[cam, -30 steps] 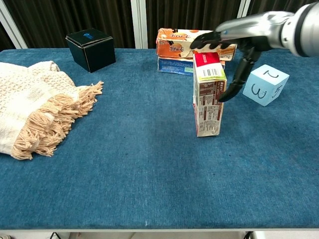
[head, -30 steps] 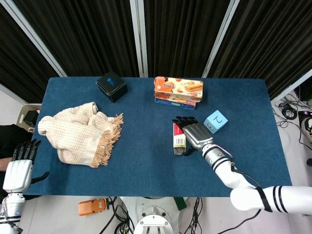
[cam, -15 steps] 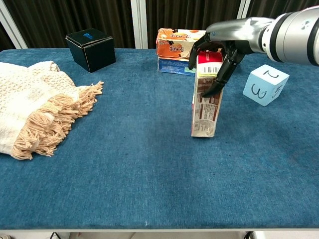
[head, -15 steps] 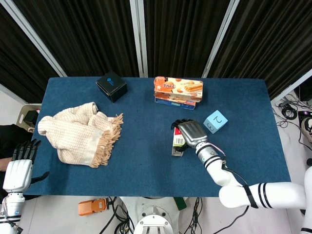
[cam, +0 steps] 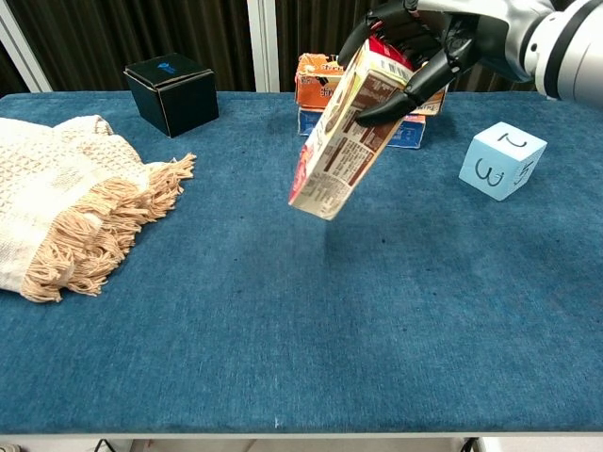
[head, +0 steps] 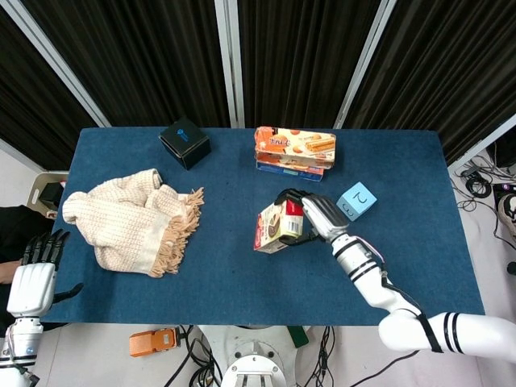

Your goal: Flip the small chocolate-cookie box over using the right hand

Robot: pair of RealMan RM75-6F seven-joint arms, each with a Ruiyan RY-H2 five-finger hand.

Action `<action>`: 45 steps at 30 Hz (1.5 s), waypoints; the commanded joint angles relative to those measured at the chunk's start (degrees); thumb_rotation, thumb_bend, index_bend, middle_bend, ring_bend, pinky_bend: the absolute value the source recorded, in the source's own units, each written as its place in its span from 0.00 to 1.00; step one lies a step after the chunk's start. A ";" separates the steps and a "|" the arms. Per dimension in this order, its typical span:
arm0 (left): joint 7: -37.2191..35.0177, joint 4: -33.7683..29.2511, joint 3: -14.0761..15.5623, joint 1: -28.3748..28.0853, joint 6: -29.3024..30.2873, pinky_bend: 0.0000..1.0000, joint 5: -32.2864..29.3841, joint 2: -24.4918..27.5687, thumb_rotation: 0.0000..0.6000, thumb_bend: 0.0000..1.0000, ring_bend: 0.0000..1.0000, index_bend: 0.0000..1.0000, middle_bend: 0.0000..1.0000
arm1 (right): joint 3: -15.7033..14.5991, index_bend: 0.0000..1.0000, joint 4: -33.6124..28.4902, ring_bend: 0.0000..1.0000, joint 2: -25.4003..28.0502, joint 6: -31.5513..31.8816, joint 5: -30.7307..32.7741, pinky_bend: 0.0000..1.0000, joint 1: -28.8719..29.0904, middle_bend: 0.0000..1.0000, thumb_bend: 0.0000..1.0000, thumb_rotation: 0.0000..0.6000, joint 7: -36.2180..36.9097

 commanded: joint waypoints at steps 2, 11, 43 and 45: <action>0.36 -0.10 -0.05 -0.26 -0.28 0.00 0.05 -0.07 1.00 0.00 0.00 0.07 0.06 | -2.72 0.40 16.54 0.32 -10.27 4.60 -15.62 0.35 -5.97 0.40 0.30 1.00 19.51; 1.41 -1.12 -0.23 -0.67 -0.37 0.00 0.21 0.26 1.00 0.00 0.00 0.07 0.06 | -5.45 0.32 43.49 0.28 -27.99 12.55 -24.73 0.31 -8.40 0.40 0.30 1.00 41.47; 0.13 -0.33 -0.38 -0.76 -0.33 0.00 -0.11 0.27 1.00 0.00 0.00 0.07 0.06 | -12.74 0.00 24.84 0.00 0.85 11.10 -24.04 0.00 -16.90 0.00 0.21 1.00 17.58; 0.03 -0.32 -0.39 -0.81 -0.31 0.00 -0.02 0.19 1.00 0.00 0.00 0.07 0.06 | -12.90 0.00 18.28 0.00 6.29 11.42 -21.59 0.00 -18.64 0.00 0.21 1.00 12.59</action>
